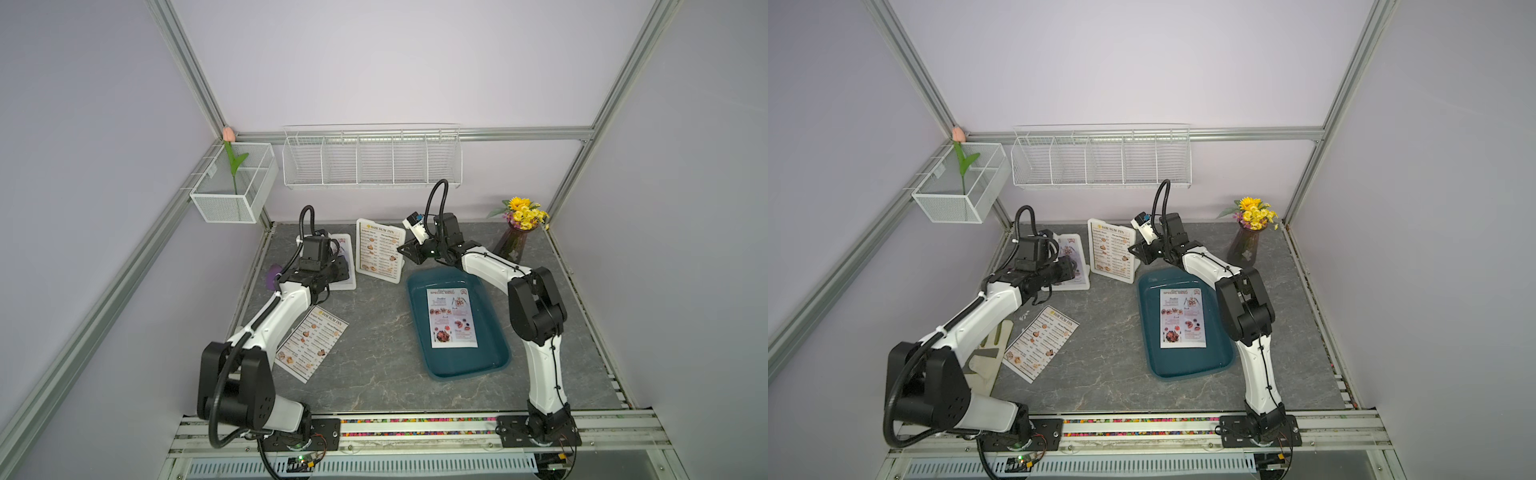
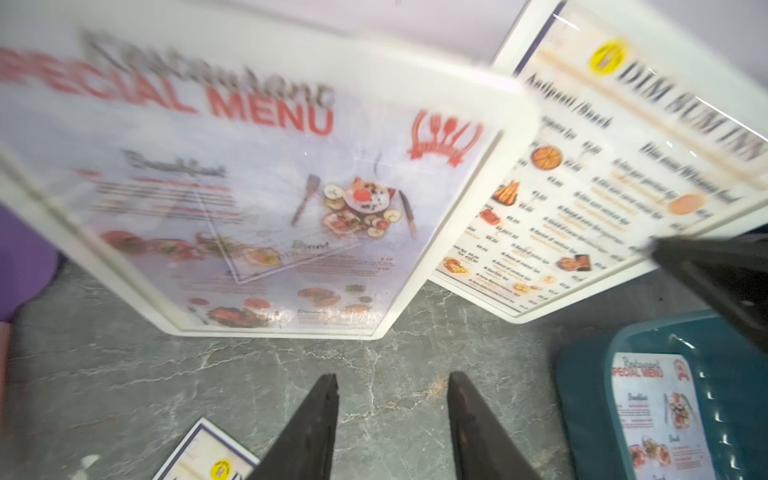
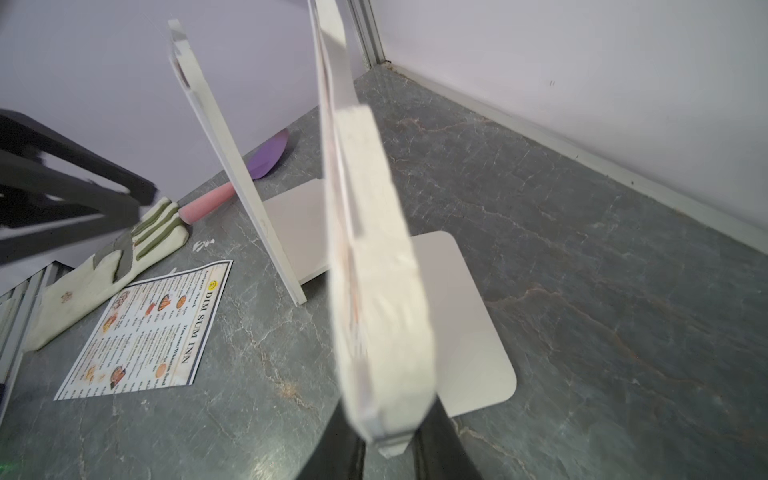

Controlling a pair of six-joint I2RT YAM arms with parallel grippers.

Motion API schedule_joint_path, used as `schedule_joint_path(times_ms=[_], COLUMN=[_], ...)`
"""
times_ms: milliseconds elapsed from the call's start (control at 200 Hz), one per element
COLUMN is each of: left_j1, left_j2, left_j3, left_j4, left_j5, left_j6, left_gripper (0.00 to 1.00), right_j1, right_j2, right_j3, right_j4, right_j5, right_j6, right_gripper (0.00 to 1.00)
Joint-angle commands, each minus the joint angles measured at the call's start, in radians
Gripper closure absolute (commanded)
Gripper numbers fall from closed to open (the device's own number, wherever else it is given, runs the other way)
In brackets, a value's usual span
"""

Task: Replace the menus in the menu holders
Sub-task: Adjust the menu holder at the center of the board.

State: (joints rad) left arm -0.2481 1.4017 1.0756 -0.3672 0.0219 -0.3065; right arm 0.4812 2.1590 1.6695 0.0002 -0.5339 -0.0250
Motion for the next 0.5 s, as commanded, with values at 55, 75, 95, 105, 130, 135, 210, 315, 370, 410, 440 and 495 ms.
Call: schedule_joint_path(times_ms=[55,75,95,105,130,135,210,315,370,410,440,495], left_j1=[-0.001,0.000,0.000,0.001,0.001,0.003,0.004,0.010,0.013,0.015,0.015,0.015], left_j2=[-0.105,-0.113,-0.121,-0.123,-0.131,-0.132,-0.139,-0.148,-0.151,-0.153,-0.155,-0.157], left_j3=[0.036,0.041,0.048,0.052,0.063,0.065,0.096,0.118,0.126,0.132,0.135,0.143], left_j4=[-0.086,-0.089,-0.093,-0.096,-0.103,-0.105,-0.124,-0.133,-0.134,-0.137,-0.139,-0.143], left_j5=[-0.096,-0.104,-0.110,-0.112,-0.118,-0.119,-0.124,-0.141,-0.140,-0.141,-0.142,-0.145], left_j6=[0.021,0.024,0.030,0.031,0.036,0.039,0.055,0.060,0.065,0.069,0.073,0.080], left_gripper=[0.51,0.51,0.51,0.51,0.51,0.51,0.51,0.50,0.50,0.50,0.50,0.50], right_j1=[0.035,0.037,0.040,0.042,0.048,0.049,0.068,0.096,0.111,0.123,0.135,0.156], right_j2=[-0.064,-0.071,-0.080,-0.085,-0.096,-0.098,-0.136,-0.183,-0.206,-0.225,-0.239,-0.264], right_j3=[-0.056,-0.065,-0.076,-0.081,-0.095,-0.098,-0.143,-0.202,-0.231,-0.249,-0.263,-0.281], right_j4=[0.010,0.011,0.015,0.018,0.024,0.025,0.050,0.080,0.089,0.092,0.097,0.091], right_j5=[0.073,0.083,0.096,0.101,0.120,0.125,0.184,0.242,0.268,0.281,0.295,0.327], right_j6=[0.012,0.015,0.019,0.021,0.026,0.026,0.043,0.061,0.074,0.082,0.087,0.095], right_gripper=[0.82,0.82,0.83,0.83,0.83,0.83,0.85,0.87,0.87,0.87,0.87,0.88])
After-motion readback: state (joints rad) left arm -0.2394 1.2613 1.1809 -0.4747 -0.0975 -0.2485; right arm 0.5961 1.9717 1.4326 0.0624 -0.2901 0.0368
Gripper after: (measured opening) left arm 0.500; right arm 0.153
